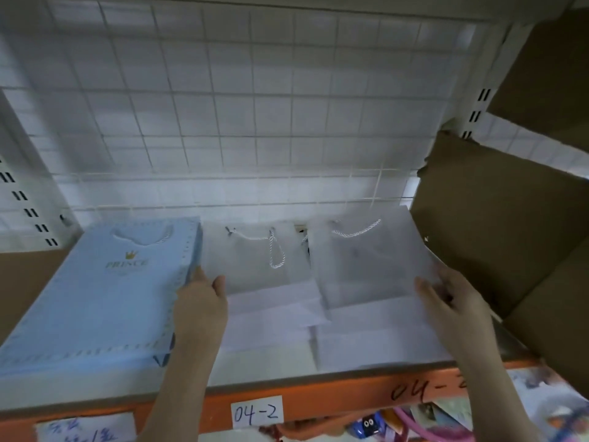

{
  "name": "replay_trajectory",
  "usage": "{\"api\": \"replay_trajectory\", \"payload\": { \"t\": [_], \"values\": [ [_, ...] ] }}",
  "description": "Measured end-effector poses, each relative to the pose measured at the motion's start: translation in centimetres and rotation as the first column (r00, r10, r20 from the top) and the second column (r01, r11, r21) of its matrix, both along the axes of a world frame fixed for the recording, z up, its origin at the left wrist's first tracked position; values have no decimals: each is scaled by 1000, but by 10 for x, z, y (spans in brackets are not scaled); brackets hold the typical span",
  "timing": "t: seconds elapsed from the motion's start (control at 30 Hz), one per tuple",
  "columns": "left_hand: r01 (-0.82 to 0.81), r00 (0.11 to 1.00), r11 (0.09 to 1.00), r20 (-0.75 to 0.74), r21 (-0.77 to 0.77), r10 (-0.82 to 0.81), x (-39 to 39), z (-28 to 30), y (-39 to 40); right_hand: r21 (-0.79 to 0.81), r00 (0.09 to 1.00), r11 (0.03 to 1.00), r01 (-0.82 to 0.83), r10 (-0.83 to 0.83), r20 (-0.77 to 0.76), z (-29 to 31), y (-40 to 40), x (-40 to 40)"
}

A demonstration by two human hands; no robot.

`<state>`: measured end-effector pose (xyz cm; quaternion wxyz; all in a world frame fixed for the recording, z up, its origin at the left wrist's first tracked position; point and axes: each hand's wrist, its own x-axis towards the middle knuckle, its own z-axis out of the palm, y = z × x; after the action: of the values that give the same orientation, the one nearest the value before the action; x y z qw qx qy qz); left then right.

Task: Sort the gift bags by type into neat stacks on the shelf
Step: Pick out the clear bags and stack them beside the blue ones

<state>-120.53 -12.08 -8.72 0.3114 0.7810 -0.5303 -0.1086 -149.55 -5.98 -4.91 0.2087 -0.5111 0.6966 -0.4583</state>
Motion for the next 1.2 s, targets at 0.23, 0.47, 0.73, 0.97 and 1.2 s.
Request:
{"api": "replay_trajectory", "payload": {
  "t": [0.23, 0.47, 0.73, 0.97, 1.2],
  "values": [
    [-29, 966, 997, 257, 76, 8, -5, -6, 5, -11, 986, 1000, 23, -21, 165, 7, -22, -25],
    [-10, 960, 997, 281, 73, -11, -7, -16, -1, 47, 996, 998, 45, -49, 76, 0, -47, -36],
    [30, 940, 999, 338, 46, -43, -1, -26, -14, 131, 889, 970, 207, -130, -438, -34, -62, -25],
    [137, 940, 990, 311, 39, -142, 8, -18, -12, -8, 789, 972, 236, -197, -583, -30, -70, 13],
    [273, 926, 950, 311, -153, -216, 67, 21, 15, -112, 843, 993, -20, -44, -537, -30, -55, 123]
  ]
}}
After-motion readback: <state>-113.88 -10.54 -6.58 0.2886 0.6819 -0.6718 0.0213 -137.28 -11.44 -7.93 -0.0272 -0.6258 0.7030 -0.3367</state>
